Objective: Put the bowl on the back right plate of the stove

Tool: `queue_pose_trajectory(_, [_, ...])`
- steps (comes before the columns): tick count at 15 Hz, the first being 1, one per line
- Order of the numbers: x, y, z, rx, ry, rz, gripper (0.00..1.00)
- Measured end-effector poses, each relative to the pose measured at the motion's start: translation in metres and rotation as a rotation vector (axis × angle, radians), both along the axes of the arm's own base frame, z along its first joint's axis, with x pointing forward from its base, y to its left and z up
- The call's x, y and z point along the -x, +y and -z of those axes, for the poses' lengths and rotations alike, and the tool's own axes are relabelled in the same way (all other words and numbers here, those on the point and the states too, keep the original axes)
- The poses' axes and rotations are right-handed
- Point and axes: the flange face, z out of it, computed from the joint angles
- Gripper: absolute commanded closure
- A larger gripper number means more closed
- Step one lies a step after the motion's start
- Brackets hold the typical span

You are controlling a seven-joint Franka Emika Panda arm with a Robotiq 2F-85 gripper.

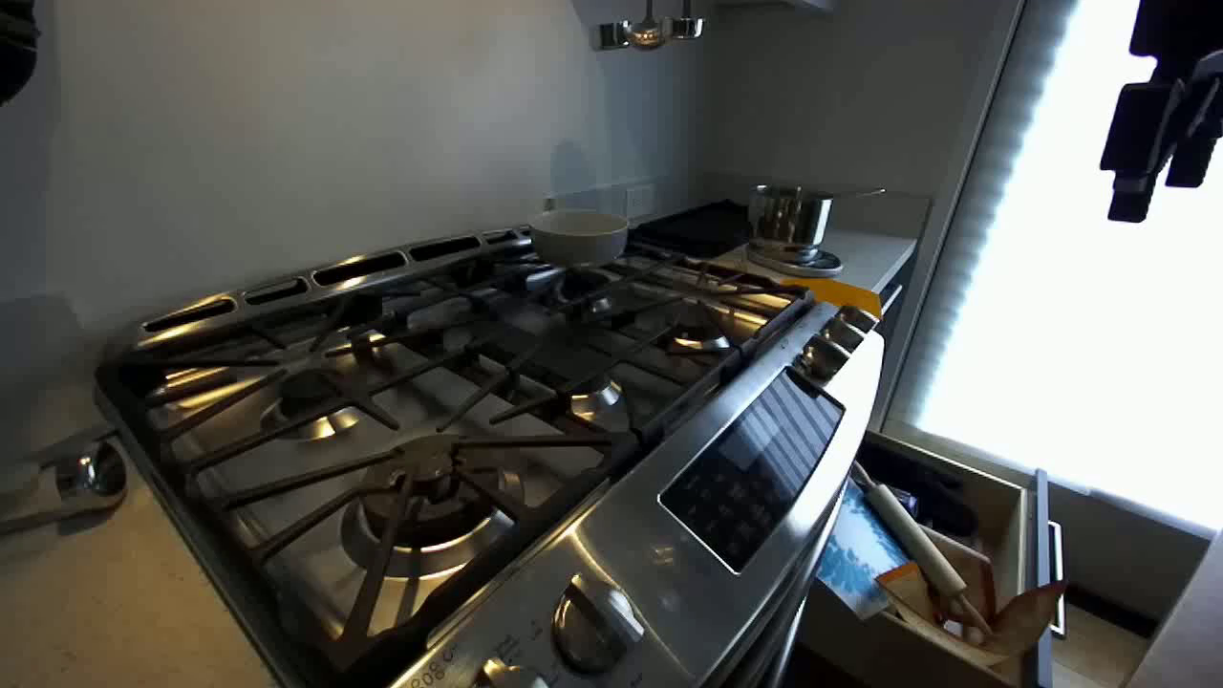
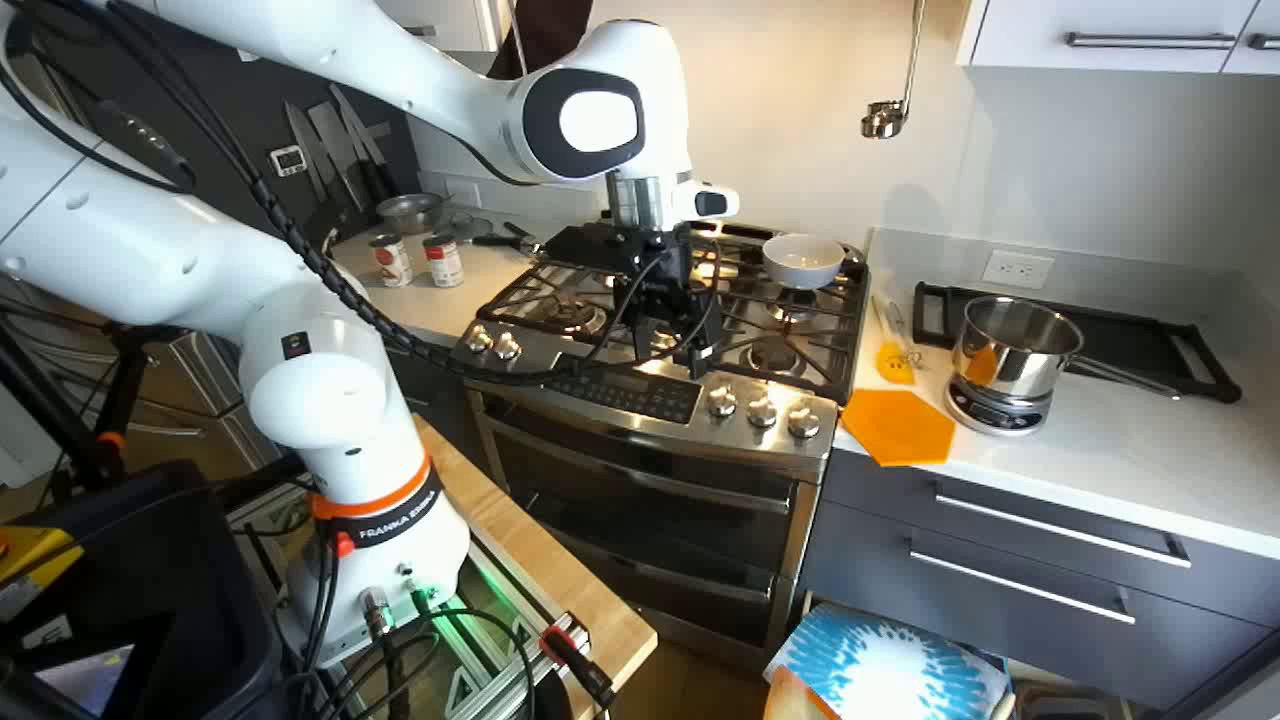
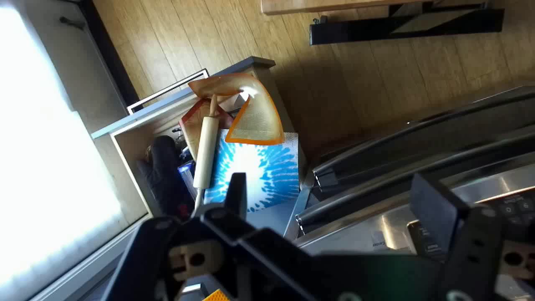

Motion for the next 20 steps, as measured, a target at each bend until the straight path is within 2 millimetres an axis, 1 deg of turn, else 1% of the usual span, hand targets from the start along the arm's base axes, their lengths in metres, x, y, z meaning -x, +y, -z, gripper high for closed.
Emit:
queue_pose_trajectory(14, [0.0,0.0,0.0,0.0,0.0,0.0,0.0])
queue_pose_trajectory(15, [-0.003,0.001,-0.001,-0.001,-0.016,0.003,0.0])
queue_pose_trajectory(16, [-0.01,0.003,-0.005,-0.001,-0.052,0.009,0.0])
queue_pose_trajectory(17, [-0.02,0.006,-0.011,-0.003,-0.094,-0.002,0.0])
queue_pose_trajectory(18, [-0.034,0.009,-0.017,-0.006,-0.125,-0.025,0.0])
queue_pose_trajectory(20, [-0.071,0.016,-0.03,-0.031,-0.152,-0.118,0.0])
